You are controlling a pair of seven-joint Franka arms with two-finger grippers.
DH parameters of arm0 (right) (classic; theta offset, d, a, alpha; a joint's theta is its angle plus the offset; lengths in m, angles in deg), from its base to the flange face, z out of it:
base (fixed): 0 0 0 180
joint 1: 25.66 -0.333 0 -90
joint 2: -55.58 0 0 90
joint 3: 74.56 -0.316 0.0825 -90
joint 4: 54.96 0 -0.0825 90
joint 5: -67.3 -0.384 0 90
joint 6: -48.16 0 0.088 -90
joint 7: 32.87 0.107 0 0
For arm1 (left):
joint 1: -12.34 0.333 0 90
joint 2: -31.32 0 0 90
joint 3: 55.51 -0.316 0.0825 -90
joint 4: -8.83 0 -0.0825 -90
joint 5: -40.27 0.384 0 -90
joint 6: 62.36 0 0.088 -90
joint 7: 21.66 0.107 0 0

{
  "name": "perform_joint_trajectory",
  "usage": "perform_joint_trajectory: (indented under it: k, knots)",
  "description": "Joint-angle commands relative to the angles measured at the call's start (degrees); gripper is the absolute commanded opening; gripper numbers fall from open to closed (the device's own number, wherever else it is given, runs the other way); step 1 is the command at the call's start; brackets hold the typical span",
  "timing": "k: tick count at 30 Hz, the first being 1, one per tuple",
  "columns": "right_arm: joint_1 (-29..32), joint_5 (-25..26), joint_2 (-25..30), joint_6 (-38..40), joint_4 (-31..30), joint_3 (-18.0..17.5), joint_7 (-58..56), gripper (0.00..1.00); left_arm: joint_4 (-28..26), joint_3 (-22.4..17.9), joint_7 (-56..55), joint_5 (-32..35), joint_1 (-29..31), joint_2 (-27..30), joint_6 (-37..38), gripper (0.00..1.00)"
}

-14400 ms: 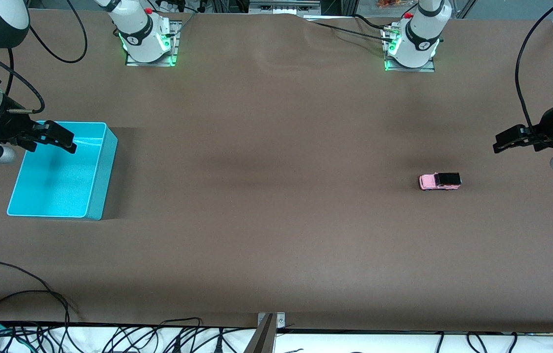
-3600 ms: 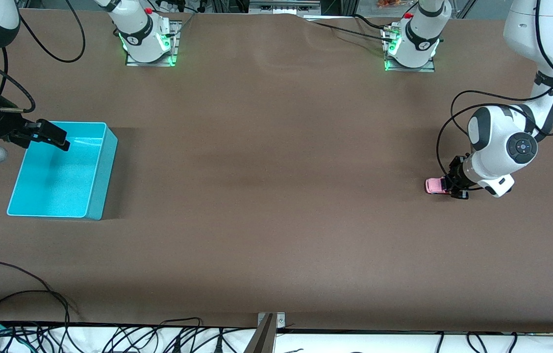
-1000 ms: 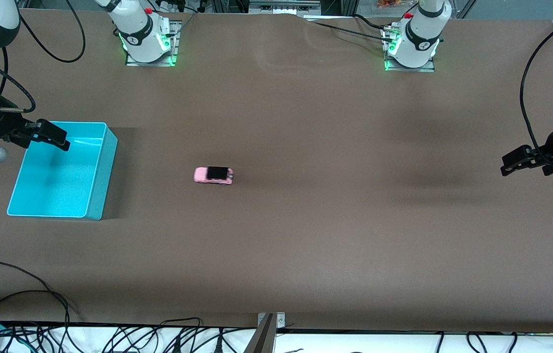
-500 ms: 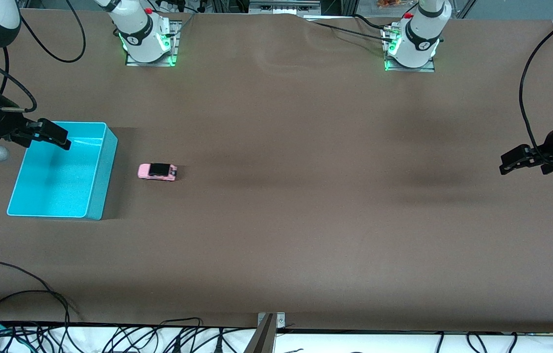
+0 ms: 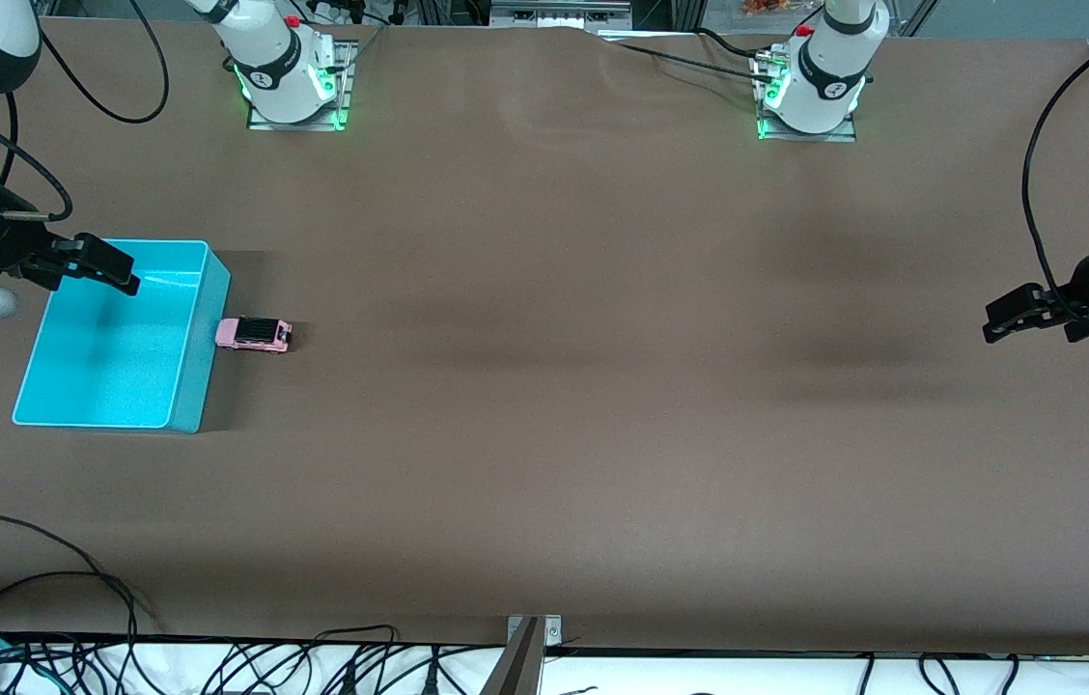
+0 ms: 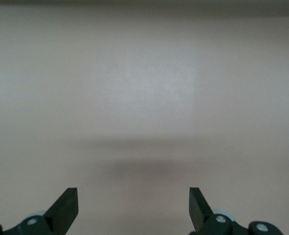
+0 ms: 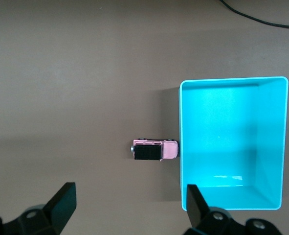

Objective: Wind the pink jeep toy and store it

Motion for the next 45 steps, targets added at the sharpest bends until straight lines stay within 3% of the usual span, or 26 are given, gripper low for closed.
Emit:
perform_joint_trajectory:
  k: [1,45]
  knots:
    - [0.16,0.19,0.39,1.05,0.55,-0.14,-0.84,1.00,-0.42,0.18,1.36,-0.46,0.24,0.82,0.72,1.00]
    - [0.07,0.19,0.39,0.97,0.55,-0.14,-0.84,1.00,-1.83,0.27,1.44,-0.28,0.24,0.90,1.34,1.00]
